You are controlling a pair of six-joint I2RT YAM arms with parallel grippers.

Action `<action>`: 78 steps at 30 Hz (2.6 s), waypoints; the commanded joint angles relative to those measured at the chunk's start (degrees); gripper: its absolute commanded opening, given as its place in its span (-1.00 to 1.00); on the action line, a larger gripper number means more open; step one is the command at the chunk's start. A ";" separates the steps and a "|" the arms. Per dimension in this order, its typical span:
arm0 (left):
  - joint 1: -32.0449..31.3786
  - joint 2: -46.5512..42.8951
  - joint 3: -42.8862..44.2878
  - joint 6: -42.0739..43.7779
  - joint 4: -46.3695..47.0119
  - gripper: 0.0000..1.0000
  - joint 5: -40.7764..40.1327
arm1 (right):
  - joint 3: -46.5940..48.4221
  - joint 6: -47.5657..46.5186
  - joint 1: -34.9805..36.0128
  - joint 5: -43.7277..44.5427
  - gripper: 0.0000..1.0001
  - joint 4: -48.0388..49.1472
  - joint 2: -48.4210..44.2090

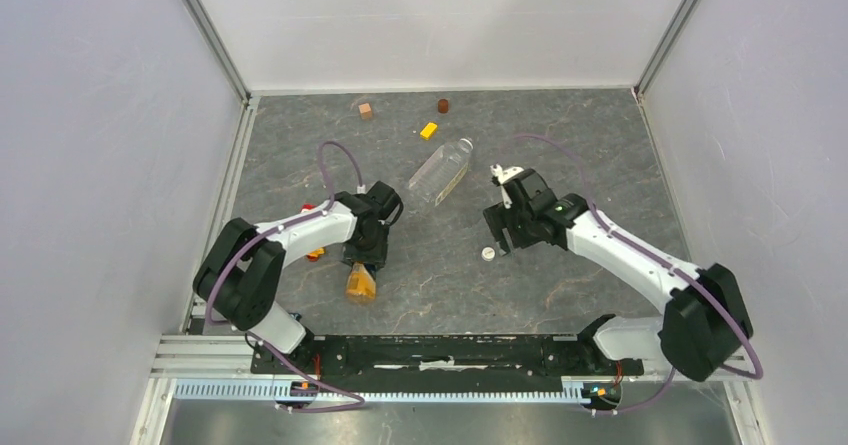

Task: Screw on the bottle caps

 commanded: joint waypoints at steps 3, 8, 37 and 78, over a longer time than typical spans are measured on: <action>-0.39 -8.97 0.58 2.65 1.32 -0.03 -3.17 | 7.64 3.54 5.56 3.43 0.72 -1.53 8.19; -0.37 -20.32 0.31 6.66 3.65 -0.05 -2.54 | 10.97 4.05 8.04 3.54 0.69 -2.47 14.00; -0.37 -62.82 -14.67 23.98 20.99 -0.02 5.92 | 13.45 2.39 8.68 -0.81 0.05 -1.06 25.63; -0.38 -59.05 -17.58 44.56 26.18 0.09 27.54 | 19.84 -9.37 9.39 -3.54 -0.75 -3.49 8.79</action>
